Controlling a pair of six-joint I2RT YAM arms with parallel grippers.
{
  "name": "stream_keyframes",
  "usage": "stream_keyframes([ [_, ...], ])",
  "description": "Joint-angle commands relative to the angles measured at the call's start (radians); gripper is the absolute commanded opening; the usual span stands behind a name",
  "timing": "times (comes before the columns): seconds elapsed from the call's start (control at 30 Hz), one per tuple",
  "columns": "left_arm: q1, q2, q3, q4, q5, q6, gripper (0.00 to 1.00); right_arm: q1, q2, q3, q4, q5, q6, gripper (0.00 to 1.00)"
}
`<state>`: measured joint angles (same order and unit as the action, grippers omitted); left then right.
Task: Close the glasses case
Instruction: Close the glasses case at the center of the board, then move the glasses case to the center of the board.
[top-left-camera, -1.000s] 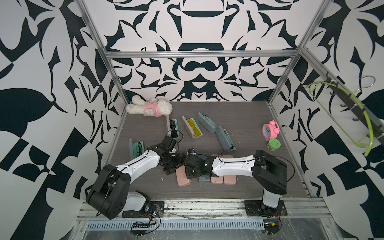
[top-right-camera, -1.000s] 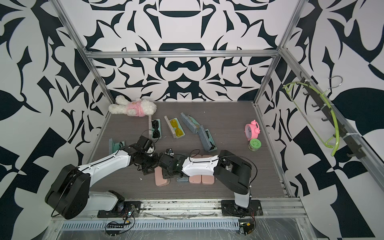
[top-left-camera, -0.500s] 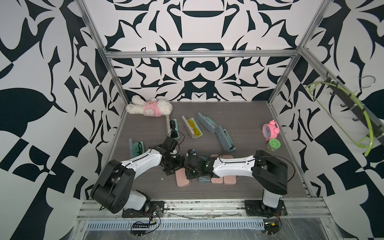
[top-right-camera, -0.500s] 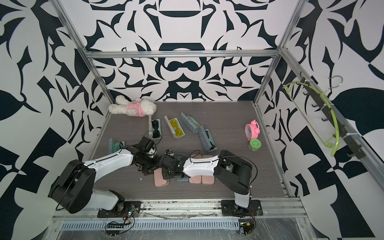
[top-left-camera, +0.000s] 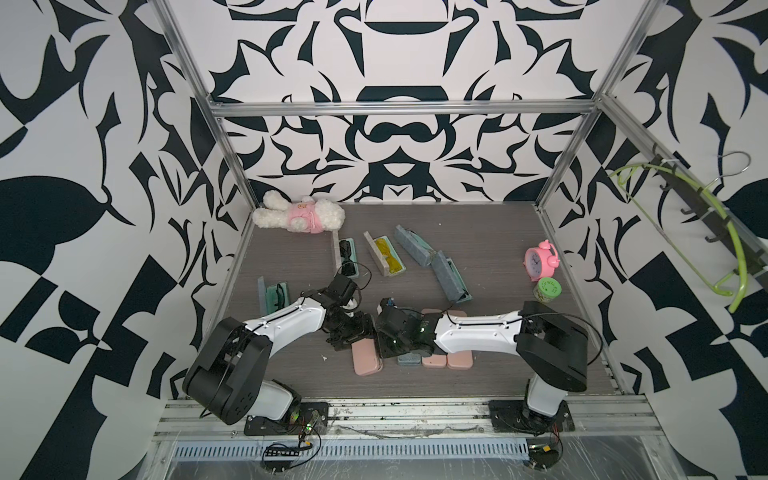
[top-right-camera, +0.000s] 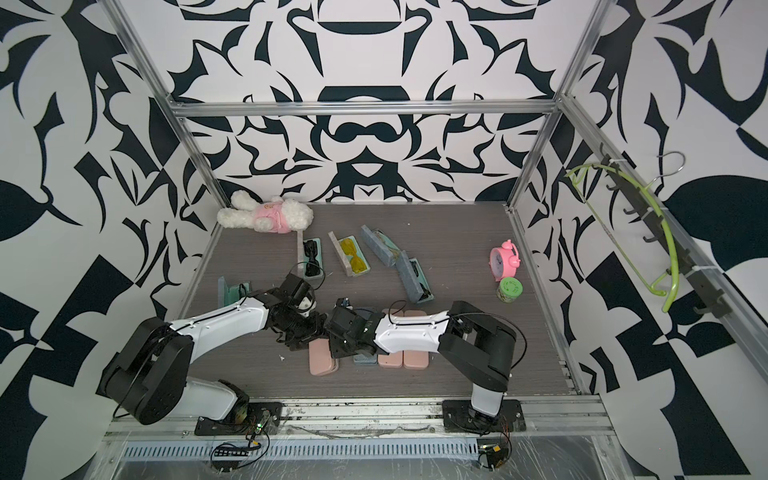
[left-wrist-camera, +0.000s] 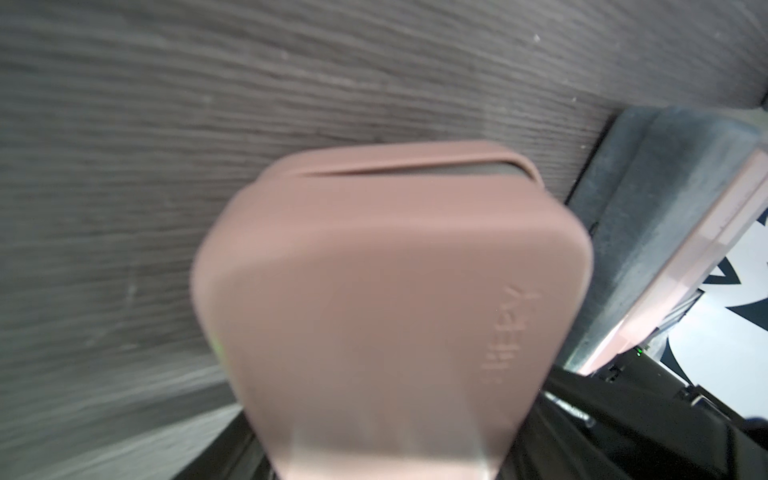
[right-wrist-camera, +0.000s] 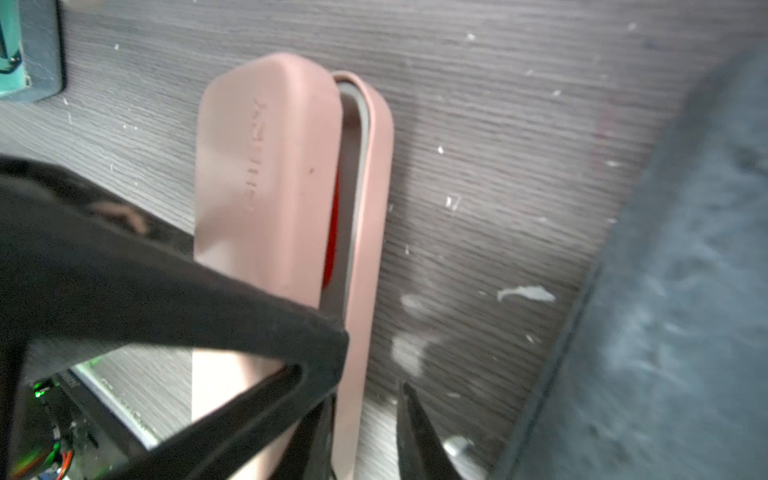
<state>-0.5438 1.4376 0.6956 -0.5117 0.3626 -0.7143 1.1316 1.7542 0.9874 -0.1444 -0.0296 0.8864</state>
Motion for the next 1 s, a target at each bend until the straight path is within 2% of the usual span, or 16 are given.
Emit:
stream_keyframes([
  [0.0,-0.001,0.037,-0.016,-0.054,-0.074,0.036,0.57,-0.014,-0.091,-0.002,0.013,-0.017,-0.039,0.34],
  [0.2,-0.002,0.025,-0.010,-0.055,-0.082,0.034,0.56,-0.041,-0.188,-0.050,-0.016,0.007,-0.056,0.54],
  [0.4,-0.010,0.023,0.014,-0.051,-0.082,0.024,0.56,-0.078,-0.318,-0.095,-0.070,0.047,-0.083,0.68],
  [0.53,-0.038,0.027,0.035,-0.046,-0.086,0.007,0.56,-0.117,-0.404,-0.142,-0.098,0.056,-0.092,0.75],
  [0.97,-0.151,0.116,0.125,0.014,-0.099,-0.076,0.55,-0.217,-0.620,-0.256,-0.204,0.077,-0.085,0.82],
])
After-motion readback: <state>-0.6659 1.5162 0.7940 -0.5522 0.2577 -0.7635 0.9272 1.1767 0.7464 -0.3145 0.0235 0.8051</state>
